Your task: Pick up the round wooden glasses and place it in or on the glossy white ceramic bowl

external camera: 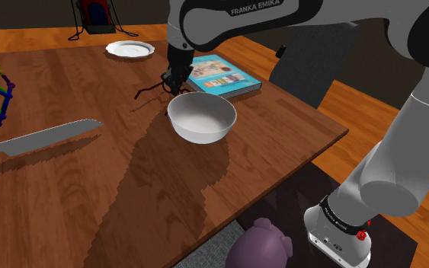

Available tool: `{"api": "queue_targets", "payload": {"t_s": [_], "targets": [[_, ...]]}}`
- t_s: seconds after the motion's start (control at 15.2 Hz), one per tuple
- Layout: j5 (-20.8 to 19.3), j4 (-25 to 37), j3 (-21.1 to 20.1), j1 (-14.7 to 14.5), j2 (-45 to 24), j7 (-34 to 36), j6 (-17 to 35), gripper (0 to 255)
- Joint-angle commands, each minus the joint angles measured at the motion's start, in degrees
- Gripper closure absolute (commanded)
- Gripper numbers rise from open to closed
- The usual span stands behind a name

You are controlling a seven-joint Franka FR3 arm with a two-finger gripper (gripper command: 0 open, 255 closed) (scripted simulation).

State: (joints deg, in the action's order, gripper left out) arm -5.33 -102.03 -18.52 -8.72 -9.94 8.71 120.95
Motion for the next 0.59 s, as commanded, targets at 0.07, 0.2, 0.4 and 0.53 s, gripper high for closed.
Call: {"api": "queue_targets", "payload": {"t_s": [0.07, 0.2, 0.4, 0.53], "targets": [[0.2, 1.2, 0.0, 0.0, 0.3, -0.1, -1.4, 255], [0.3, 2.4, -0.1, 0.0, 0.6, -0.3, -2.9, 255], [0.5, 4.3, -0.1, 0.0, 0.8, -0.4, -5.1, 255], [0.6, 5.7, -0.2, 0.0, 1.0, -0.5, -6.6, 255]]}}
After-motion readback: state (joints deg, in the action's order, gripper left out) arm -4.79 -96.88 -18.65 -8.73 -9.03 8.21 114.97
